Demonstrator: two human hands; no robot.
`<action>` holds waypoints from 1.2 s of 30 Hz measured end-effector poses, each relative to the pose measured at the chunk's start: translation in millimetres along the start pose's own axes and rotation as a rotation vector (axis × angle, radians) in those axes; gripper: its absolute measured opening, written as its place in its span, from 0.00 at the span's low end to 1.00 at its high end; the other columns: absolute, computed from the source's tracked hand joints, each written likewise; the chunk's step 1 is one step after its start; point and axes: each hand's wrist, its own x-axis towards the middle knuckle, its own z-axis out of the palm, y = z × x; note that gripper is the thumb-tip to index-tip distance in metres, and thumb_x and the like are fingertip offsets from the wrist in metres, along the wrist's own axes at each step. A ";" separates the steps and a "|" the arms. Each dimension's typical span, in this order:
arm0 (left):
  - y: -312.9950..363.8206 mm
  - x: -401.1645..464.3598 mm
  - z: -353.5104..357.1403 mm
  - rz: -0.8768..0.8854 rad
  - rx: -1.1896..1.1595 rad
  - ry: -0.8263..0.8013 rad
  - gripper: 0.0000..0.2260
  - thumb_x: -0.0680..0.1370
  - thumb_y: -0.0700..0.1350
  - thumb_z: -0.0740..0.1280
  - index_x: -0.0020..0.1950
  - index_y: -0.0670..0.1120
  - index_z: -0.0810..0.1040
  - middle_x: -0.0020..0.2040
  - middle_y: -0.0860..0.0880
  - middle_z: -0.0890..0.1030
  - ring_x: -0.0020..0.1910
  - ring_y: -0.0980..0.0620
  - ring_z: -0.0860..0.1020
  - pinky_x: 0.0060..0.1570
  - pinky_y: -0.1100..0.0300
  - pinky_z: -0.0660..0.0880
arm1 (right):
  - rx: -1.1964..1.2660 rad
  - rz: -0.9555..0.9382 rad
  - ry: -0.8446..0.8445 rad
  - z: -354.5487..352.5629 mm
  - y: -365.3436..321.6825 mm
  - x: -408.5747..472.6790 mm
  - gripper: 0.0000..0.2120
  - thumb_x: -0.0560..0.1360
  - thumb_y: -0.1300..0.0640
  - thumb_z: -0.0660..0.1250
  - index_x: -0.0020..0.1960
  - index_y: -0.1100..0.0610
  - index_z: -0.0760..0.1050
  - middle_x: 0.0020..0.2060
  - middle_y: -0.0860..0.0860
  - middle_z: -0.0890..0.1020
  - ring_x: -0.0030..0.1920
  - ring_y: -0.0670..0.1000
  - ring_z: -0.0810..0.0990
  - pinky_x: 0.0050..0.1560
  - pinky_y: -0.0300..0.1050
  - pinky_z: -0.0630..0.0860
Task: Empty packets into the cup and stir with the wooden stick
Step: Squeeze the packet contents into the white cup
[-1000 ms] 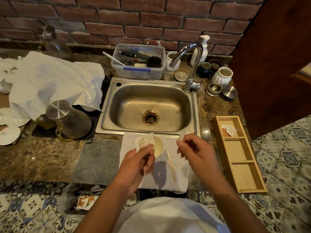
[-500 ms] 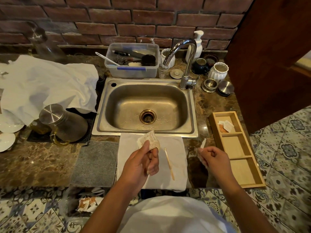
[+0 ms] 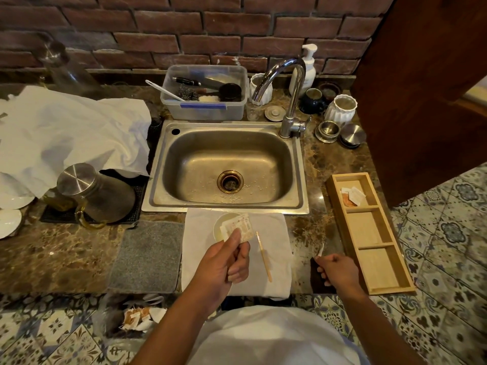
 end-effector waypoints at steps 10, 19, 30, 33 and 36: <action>3.4 -1.7 -2.9 -0.021 0.034 0.026 0.21 0.83 0.54 0.60 0.32 0.46 0.75 0.24 0.50 0.60 0.22 0.56 0.58 0.23 0.65 0.59 | -0.030 0.009 0.006 -1.9 3.5 -1.2 0.11 0.76 0.53 0.75 0.41 0.61 0.81 0.33 0.55 0.85 0.33 0.53 0.81 0.32 0.45 0.79; 0.1 -1.1 -5.3 -0.002 0.041 0.010 0.19 0.75 0.59 0.67 0.34 0.46 0.74 0.25 0.50 0.60 0.22 0.57 0.59 0.23 0.66 0.61 | 0.101 -0.199 -0.200 -3.1 -60.5 -56.6 0.09 0.77 0.49 0.72 0.45 0.54 0.84 0.34 0.52 0.82 0.35 0.50 0.77 0.37 0.47 0.74; 0.4 -4.5 -10.0 0.065 0.099 0.046 0.19 0.76 0.61 0.65 0.35 0.47 0.74 0.24 0.51 0.62 0.23 0.56 0.60 0.25 0.64 0.62 | 0.120 -0.624 -0.527 22.2 -143.6 -144.9 0.05 0.77 0.54 0.74 0.49 0.53 0.87 0.31 0.57 0.83 0.30 0.44 0.77 0.35 0.36 0.74; -0.2 -7.4 -12.0 0.074 0.124 0.061 0.19 0.79 0.59 0.64 0.37 0.47 0.75 0.25 0.51 0.63 0.24 0.55 0.61 0.26 0.64 0.61 | 0.144 -0.655 -0.479 29.5 -144.7 -145.9 0.04 0.77 0.57 0.74 0.48 0.53 0.87 0.33 0.55 0.84 0.32 0.44 0.78 0.38 0.36 0.76; -1.2 -10.6 -11.2 0.086 0.157 0.072 0.18 0.81 0.56 0.60 0.39 0.45 0.76 0.25 0.51 0.64 0.24 0.55 0.60 0.28 0.61 0.59 | 0.180 -0.678 -0.440 34.2 -145.2 -146.1 0.04 0.76 0.58 0.74 0.46 0.51 0.87 0.34 0.57 0.83 0.32 0.44 0.77 0.38 0.37 0.75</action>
